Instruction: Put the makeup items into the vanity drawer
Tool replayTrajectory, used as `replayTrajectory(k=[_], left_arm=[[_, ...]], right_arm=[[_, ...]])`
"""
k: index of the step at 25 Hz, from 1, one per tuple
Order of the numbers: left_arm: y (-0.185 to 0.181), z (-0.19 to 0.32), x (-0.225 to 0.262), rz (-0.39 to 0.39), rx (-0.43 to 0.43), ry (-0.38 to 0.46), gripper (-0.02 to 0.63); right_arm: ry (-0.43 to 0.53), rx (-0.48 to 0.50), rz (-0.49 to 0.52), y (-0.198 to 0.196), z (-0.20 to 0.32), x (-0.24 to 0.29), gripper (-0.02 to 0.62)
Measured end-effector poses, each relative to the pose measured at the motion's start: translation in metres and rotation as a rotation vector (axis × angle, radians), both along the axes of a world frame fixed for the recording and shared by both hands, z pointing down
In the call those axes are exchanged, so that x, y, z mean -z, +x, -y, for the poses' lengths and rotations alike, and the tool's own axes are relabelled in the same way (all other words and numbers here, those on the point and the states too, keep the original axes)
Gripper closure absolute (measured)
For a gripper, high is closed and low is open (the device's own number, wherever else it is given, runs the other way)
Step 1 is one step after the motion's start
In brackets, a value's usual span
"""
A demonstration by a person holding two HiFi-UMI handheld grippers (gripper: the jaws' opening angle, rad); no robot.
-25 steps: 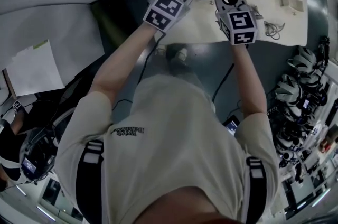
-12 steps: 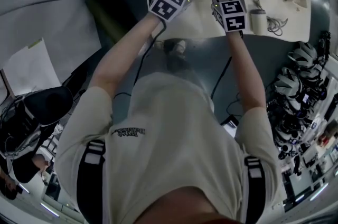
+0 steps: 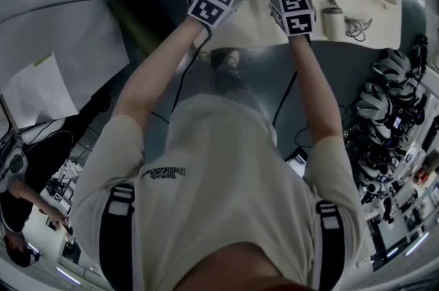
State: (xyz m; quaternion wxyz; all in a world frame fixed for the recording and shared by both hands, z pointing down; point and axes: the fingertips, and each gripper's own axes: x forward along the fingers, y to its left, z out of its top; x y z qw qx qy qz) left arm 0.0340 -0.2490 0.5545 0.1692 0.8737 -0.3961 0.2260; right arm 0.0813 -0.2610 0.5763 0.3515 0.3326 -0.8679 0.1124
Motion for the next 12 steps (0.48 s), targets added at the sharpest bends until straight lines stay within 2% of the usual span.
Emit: replayTrajectory(k=[9,12], left_arm=[[0.0046,-0.0062,-0.0069,0.006,-0.009,-0.02,0.592],[0.0048,-0.0078,-0.0005,-0.015,-0.009,-0.011,0.592]], right_arm=[[-0.007,-0.007,0.004,0.0045,-0.0084,-0.0044,0.515],[0.002,-0.016,0.008,0.0048,-0.0094,-0.0006,0.524]])
